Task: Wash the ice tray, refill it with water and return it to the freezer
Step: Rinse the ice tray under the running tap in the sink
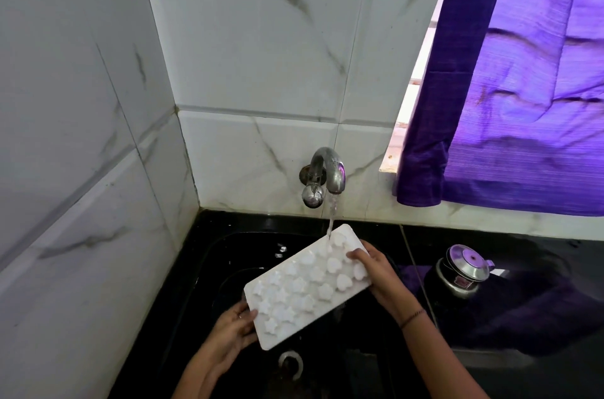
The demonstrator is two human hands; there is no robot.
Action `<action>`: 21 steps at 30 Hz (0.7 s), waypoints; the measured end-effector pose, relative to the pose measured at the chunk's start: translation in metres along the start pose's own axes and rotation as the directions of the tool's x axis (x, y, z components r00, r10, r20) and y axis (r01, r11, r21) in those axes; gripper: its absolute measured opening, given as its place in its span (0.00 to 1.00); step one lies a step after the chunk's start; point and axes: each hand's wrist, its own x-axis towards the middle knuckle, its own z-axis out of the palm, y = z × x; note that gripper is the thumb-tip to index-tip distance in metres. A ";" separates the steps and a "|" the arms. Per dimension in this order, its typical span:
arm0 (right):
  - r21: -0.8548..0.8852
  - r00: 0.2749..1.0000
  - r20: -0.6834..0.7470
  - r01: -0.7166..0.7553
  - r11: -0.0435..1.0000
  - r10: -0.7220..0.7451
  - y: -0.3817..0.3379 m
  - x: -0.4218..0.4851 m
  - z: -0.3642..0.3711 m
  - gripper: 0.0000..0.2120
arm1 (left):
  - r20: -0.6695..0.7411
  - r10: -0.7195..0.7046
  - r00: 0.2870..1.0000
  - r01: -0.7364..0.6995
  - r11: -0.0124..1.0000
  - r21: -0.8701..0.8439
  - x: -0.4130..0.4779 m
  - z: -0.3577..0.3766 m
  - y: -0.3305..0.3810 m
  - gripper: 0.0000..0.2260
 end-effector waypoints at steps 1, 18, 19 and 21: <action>-0.004 1.000 0.002 -0.013 1.000 0.013 -0.001 0.003 -0.003 0.13 | 0.032 -0.027 0.999 0.026 1.000 0.010 -0.002 0.002 -0.002 0.12; -0.970 0.811 0.239 0.179 -0.162 -0.534 0.038 0.006 0.036 0.36 | -0.072 0.044 0.996 -0.053 0.990 -0.133 -0.018 0.046 -0.025 0.09; -0.959 0.811 0.282 0.214 -0.188 -0.513 0.042 0.002 0.043 0.36 | -0.075 0.047 0.996 -0.058 0.988 -0.146 -0.019 0.047 -0.025 0.09; -0.923 0.798 0.382 0.303 -0.237 -0.467 0.055 -0.009 0.058 0.35 | -0.074 0.054 0.996 -0.065 0.985 -0.159 -0.018 0.049 -0.024 0.09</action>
